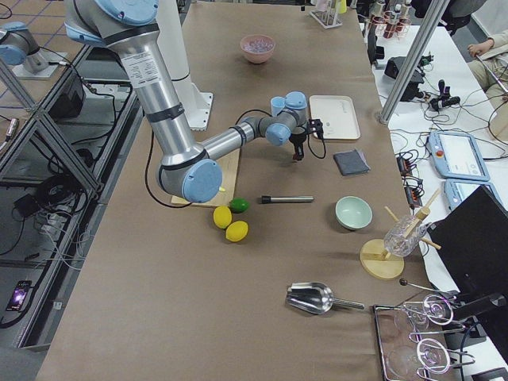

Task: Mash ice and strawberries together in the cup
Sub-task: 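Carry the strawberry with the right gripper over the light-blue cup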

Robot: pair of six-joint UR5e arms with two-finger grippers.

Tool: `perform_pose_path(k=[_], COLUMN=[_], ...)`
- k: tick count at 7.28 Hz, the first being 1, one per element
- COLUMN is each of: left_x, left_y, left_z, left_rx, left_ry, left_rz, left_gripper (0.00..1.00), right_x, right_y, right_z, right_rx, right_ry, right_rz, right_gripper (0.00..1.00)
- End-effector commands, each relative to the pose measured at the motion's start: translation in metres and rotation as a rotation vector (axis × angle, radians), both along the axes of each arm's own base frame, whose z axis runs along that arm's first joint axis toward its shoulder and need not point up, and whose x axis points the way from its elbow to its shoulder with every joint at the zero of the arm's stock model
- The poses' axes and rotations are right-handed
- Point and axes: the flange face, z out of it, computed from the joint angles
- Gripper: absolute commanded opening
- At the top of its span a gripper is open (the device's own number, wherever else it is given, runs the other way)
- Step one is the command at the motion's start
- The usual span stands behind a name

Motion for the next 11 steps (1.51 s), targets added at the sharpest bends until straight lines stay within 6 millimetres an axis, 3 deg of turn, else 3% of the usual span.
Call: perform_pose_path(k=[1, 2, 3, 5, 8, 11], left_x=[-0.001, -0.001, -0.001, -0.002, -0.006, -0.01], left_y=[0.0, 0.0, 0.002, 0.008, 0.015, 0.015], left_z=[0.001, 0.001, 0.005, 0.015, 0.023, 0.025], left_rx=[-0.002, -0.004, -0.01, -0.022, -0.031, -0.018], left_ry=[0.0, 0.0, -0.002, -0.003, -0.006, -0.013], left_rz=[-0.001, -0.001, -0.001, 0.0, -0.002, 0.01], left_gripper=[0.98, 0.98, 0.98, 0.98, 0.98, 0.98], right_x=[0.016, 0.01, -0.008, -0.062, -0.125, -0.146], right_y=[-0.012, -0.017, -0.009, 0.025, 0.086, 0.111], right_z=[-0.072, -0.118, -0.151, -0.207, -0.22, -0.214], right_rx=[0.084, 0.125, 0.113, 0.165, 0.206, 0.215], right_ry=[-0.086, -0.137, -0.188, -0.231, -0.227, -0.214], right_rz=[0.03, 0.034, 0.043, 0.08, 0.067, 0.05], right_gripper=[0.0, 0.0, 0.0, 0.0, 0.0, 0.0])
